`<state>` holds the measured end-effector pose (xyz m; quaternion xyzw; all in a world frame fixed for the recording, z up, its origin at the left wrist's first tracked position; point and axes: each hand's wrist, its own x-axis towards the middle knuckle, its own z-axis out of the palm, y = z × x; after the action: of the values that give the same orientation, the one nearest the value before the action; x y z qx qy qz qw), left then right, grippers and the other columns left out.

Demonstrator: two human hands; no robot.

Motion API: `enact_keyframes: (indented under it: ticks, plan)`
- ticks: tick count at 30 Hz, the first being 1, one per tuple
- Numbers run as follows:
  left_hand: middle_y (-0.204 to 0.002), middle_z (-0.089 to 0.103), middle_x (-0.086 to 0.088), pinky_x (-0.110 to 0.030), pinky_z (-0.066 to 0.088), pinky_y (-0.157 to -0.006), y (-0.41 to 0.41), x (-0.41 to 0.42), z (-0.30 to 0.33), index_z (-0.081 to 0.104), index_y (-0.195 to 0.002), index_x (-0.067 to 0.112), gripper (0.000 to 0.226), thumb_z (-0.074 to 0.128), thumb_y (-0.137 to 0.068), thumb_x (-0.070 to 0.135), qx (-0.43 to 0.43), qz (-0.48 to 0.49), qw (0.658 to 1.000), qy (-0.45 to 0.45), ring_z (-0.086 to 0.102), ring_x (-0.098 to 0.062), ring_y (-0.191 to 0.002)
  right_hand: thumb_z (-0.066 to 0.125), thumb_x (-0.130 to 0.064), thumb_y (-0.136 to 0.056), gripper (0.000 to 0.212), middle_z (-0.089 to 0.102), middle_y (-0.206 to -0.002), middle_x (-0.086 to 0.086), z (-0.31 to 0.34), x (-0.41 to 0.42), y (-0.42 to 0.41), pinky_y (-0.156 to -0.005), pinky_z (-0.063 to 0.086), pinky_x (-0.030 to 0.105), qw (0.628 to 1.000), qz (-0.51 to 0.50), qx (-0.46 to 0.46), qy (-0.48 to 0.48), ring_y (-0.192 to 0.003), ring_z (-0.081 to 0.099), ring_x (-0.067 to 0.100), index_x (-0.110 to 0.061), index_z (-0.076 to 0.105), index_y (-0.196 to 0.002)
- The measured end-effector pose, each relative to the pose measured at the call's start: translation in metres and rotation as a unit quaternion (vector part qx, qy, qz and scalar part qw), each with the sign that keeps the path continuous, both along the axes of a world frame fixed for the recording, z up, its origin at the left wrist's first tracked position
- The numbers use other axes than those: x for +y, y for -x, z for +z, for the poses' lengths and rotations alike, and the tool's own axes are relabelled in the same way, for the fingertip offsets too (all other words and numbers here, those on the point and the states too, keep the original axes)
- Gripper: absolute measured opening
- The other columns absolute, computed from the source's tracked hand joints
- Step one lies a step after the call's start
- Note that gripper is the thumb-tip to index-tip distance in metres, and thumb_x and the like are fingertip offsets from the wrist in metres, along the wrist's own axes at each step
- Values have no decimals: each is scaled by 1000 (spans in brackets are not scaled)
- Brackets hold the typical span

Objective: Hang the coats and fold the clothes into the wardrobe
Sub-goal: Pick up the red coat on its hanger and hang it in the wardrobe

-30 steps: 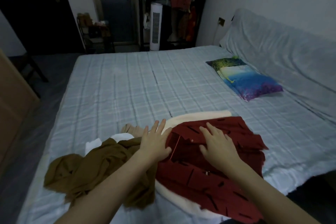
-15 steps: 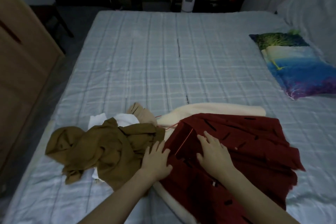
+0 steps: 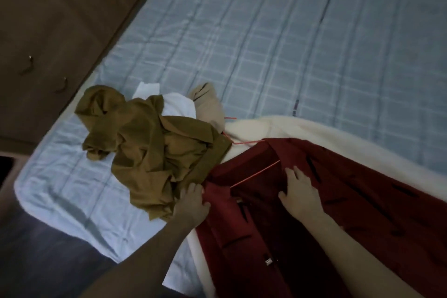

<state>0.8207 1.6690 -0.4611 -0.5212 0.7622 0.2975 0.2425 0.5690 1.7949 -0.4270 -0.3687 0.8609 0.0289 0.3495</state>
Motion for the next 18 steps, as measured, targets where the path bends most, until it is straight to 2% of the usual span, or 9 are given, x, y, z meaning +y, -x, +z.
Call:
enact_keyframes:
  ticks: [4,7,10,13,16,18]
  plan:
    - [-124,41,-15,-41,36,-93,18,15,-11,50,-118,3,38,63,-85,18,52,169,983,57,44,-38,-110,62,-25,-87,71,28,-151,11,-35,1,13,-102,40,49,999,-31,-41,-4,-134,34,31,-12,26,-146]
    - [-119,43,-19,-45,38,-91,30,26,-16,49,-114,2,35,64,-84,13,69,245,963,89,48,-43,-105,67,-23,-83,59,43,-128,11,-47,-2,14,-85,51,47,998,-36,7,41,-116,47,31,-10,39,-133]
    - [-111,53,-18,-38,41,-80,35,28,-14,47,-111,4,32,64,-85,14,95,259,957,91,57,-40,-99,72,-22,-80,52,49,-115,11,-53,-5,23,-77,52,46,996,-32,40,67,-104,54,32,-10,43,-121]
    - [-93,63,-7,-30,39,-72,33,31,-7,49,-109,15,31,65,-84,21,105,223,966,80,61,-30,-91,70,-19,-81,49,55,-114,13,-55,-7,33,-79,52,45,996,-39,16,77,-100,58,35,-10,44,-121]
    - [-69,57,7,-24,36,-60,29,29,5,49,-94,23,27,71,-78,26,107,201,974,19,58,-14,-70,65,-19,-84,39,61,-107,10,-46,-11,41,-79,51,41,997,-28,-6,78,-97,61,34,-15,49,-119]
    - [-63,57,6,-20,36,-55,31,24,14,53,-87,18,27,74,-72,27,123,215,968,-44,53,-10,-61,65,-21,-84,28,63,-98,6,-34,-9,41,-75,50,38,996,-18,-11,89,-92,62,32,-19,51,-108]
